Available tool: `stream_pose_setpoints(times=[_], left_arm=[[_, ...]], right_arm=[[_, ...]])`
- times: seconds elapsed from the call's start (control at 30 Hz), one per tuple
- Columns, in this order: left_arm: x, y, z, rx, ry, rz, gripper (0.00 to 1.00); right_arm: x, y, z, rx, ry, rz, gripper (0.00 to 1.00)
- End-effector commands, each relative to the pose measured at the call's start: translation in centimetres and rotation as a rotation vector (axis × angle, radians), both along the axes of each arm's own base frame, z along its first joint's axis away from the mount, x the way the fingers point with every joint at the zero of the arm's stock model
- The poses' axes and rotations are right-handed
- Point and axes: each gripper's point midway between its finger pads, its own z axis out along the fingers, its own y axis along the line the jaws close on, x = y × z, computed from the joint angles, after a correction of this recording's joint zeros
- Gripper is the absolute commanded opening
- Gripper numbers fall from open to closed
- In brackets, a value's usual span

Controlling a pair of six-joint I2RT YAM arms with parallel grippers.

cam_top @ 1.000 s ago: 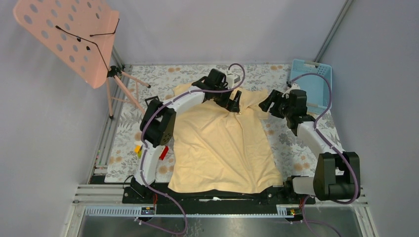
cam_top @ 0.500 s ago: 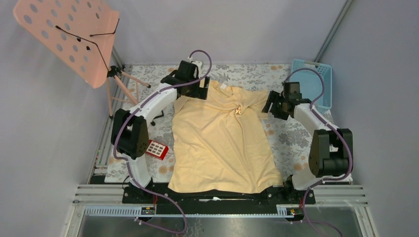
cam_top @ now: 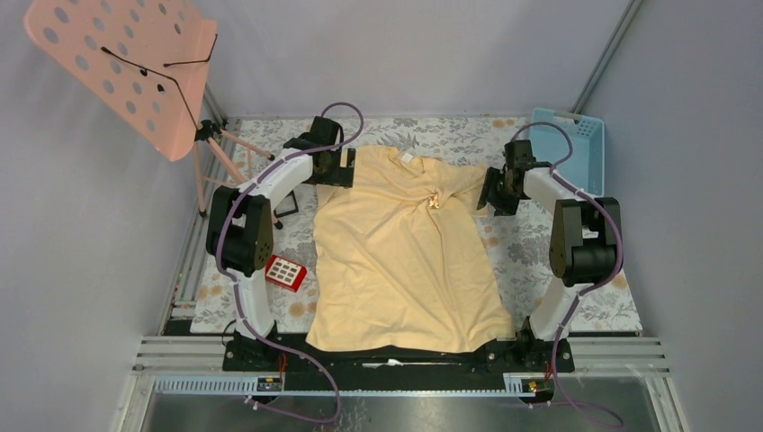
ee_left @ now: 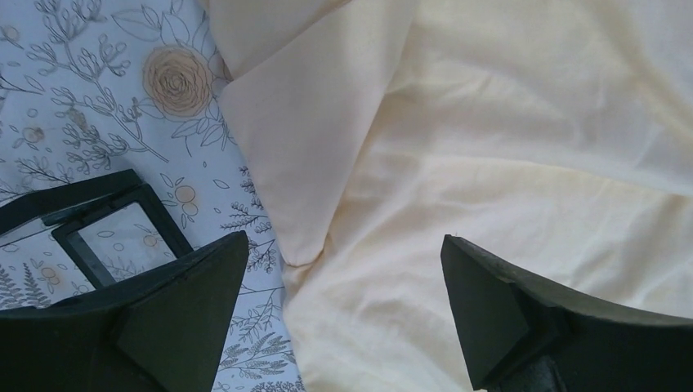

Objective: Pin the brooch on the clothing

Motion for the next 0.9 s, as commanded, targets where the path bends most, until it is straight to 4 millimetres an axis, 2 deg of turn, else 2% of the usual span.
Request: stream_pose_setpoints(times=[0.0, 0.13, 0.37, 0.4, 0.5, 0.53, 0.6, 0.67, 0.8, 0.87], left_arm=[[1.0, 1.2, -0.2, 0.040, 0.001, 0.037, 0.99], [1.3, 2.7, -0.9, 0.080, 0.011, 0.072, 0.99], [1.7, 3.1, -2.7, 0.085, 0.046, 0.083, 0.99], [1.8, 3.2, -3.1, 0.084, 0.054, 0.088, 0.96], [2.1, 3.3, -3.6, 0.060, 0.068, 0.103, 0.76], [2.2, 3.4, -3.7, 0.064, 0.067, 0.107, 0.74], [2.4, 3.6, -3.8, 0.076, 0.065, 0.115, 0.76], [2.4, 3.9, -4.1, 0.088, 0.068, 0.122, 0.82], [2.4, 4.0, -4.8, 0.099, 0.081, 0.126, 0.82], [2.4, 3.7, -5.1, 0.084, 0.091, 0.119, 0.78]], right_arm=[[0.3, 0.1, 0.0, -0.036, 0.033, 0.022, 0.59], [0.1, 0.5, -0.7, -0.027, 0.077, 0.032, 0.57], [0.3, 0.6, -0.9, -0.034, 0.118, 0.026, 0.57], [0.3, 0.6, -0.9, -0.032, 0.123, 0.025, 0.57], [0.5, 0.7, -0.8, -0.032, 0.134, 0.025, 0.57], [0.5, 0.6, -0.8, -0.033, 0.140, 0.026, 0.57], [0.8, 0.7, -0.6, -0.036, 0.147, 0.030, 0.57], [0.7, 0.7, -0.7, -0.043, 0.166, 0.035, 0.57], [0.5, 0.8, -0.6, -0.044, 0.195, 0.031, 0.57], [0.4, 1.0, -0.6, -0.036, 0.205, 0.030, 0.56]])
